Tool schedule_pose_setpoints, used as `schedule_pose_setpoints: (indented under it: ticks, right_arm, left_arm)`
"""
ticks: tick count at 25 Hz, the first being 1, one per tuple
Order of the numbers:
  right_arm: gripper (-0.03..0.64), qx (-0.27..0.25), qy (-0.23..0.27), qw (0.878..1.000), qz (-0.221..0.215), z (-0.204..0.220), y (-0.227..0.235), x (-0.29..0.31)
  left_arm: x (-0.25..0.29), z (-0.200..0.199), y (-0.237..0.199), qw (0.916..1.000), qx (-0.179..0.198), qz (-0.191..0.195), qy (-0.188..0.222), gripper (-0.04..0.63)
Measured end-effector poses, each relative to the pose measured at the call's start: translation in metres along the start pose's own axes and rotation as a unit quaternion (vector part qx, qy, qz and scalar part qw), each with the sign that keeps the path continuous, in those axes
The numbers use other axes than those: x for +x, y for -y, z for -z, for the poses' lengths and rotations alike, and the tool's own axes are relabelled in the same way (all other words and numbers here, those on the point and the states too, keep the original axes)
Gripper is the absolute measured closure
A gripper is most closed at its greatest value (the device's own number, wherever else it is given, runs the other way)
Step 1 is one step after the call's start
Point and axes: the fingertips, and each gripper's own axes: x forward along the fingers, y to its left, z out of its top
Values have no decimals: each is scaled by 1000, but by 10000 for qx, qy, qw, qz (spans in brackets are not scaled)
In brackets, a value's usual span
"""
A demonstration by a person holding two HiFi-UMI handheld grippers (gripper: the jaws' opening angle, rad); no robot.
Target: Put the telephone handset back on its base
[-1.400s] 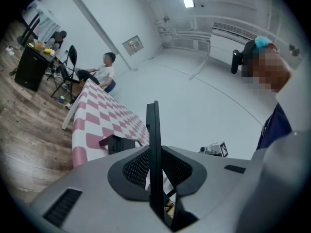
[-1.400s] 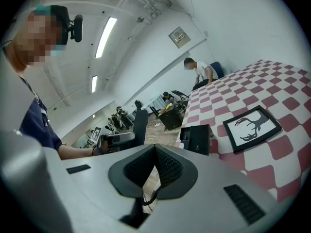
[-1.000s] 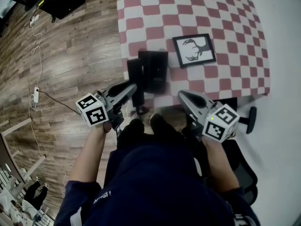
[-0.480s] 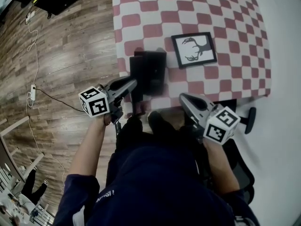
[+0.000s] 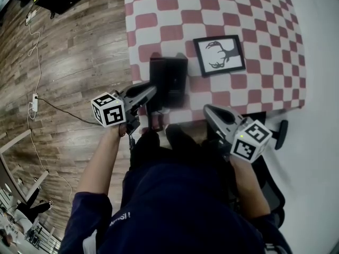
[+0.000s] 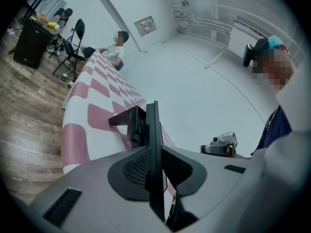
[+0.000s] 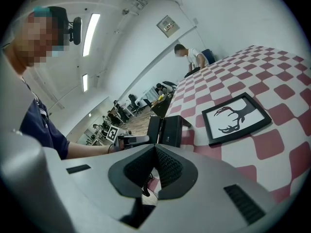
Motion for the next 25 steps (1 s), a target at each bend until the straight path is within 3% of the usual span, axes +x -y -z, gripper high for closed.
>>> schedule_pose_setpoints:
  ticks: [19, 25]
  right_arm:
    - [603, 16, -75, 10000, 54, -1, 10, 0]
    - [603, -2, -101, 9999, 8, 0, 7, 3]
  left_arm:
    - [8, 4, -15, 9996, -201, -172, -25, 498]
    - [7, 3, -16, 9995, -88, -296, -21, 488]
